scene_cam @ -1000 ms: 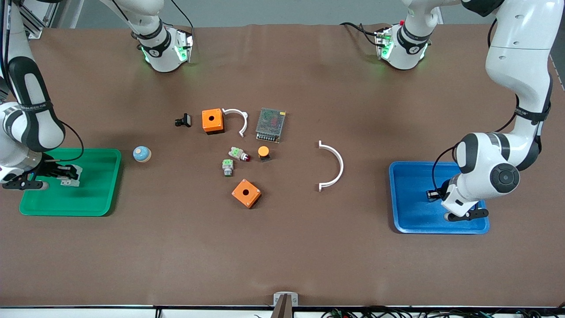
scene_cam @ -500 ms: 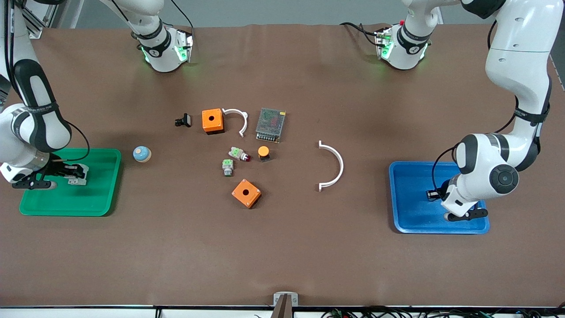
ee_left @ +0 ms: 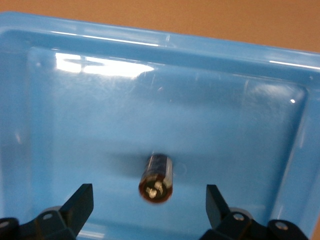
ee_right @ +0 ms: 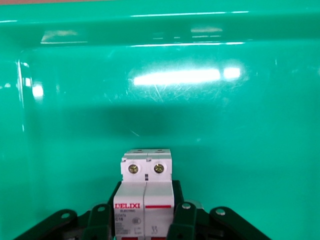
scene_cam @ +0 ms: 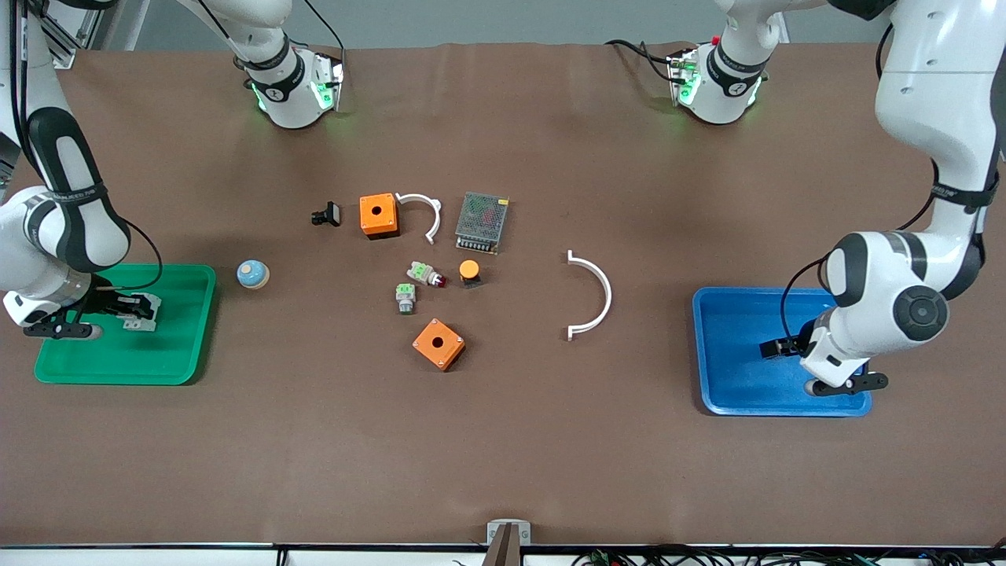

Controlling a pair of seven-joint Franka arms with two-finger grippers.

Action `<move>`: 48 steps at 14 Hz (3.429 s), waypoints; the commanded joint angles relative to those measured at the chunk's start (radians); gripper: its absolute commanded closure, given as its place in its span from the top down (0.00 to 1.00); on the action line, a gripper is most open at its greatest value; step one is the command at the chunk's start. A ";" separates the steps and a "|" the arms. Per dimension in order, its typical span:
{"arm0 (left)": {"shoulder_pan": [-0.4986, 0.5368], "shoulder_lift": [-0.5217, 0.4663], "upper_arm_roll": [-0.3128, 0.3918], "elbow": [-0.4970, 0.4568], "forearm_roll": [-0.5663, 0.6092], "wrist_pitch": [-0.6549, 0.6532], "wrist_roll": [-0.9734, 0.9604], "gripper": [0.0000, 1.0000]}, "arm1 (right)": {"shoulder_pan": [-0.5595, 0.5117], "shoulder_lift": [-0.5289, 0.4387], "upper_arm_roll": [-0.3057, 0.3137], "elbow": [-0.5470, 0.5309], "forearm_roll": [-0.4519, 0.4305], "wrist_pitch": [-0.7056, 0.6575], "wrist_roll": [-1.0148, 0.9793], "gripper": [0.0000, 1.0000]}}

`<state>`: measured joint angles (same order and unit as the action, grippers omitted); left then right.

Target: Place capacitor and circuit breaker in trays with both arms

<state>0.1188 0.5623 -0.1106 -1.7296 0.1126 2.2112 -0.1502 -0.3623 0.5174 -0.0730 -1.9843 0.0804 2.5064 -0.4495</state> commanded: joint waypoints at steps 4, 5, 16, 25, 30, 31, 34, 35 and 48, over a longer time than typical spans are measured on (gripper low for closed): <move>0.051 -0.338 -0.021 -0.203 -0.030 -0.100 0.110 1.00 | 0.009 0.009 0.006 0.070 -0.007 -0.041 0.012 1.00; 0.051 -0.404 -0.021 -0.238 -0.048 -0.103 0.113 1.00 | 0.022 0.003 0.004 0.100 -0.008 -0.090 0.014 1.00; 0.065 -0.611 -0.003 0.008 -0.156 -0.570 0.219 1.00 | 0.282 -0.151 0.006 0.348 -0.100 -0.659 0.362 1.00; 0.067 -0.598 -0.008 0.165 -0.148 -0.616 0.219 1.00 | 0.347 -0.292 0.013 0.490 -0.096 -0.995 0.367 1.00; 0.073 -0.596 -0.003 0.190 -0.148 -0.616 0.222 1.00 | 0.344 -0.293 0.013 0.535 -0.087 -1.038 0.368 1.00; 0.076 -0.595 -0.001 0.190 -0.151 -0.616 0.222 1.00 | 0.344 -0.290 0.013 0.536 -0.080 -1.037 0.370 1.00; 0.071 -0.582 -0.001 0.190 -0.145 -0.616 0.218 1.00 | 0.347 -0.283 0.012 0.565 -0.082 -1.035 0.374 1.00; 0.073 -0.582 -0.001 0.190 -0.145 -0.616 0.218 1.00 | 0.348 -0.281 0.012 0.582 -0.083 -1.034 0.377 1.00; -0.011 -0.575 0.072 0.190 -0.146 -0.616 0.216 1.00 | 0.370 -0.402 0.013 0.518 -0.083 -1.061 0.376 1.00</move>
<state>0.1708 -0.0152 -0.0946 -1.5699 -0.0267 1.6203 0.0602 -0.0053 0.1874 -0.0580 -1.4146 -0.0013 1.4478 -0.0870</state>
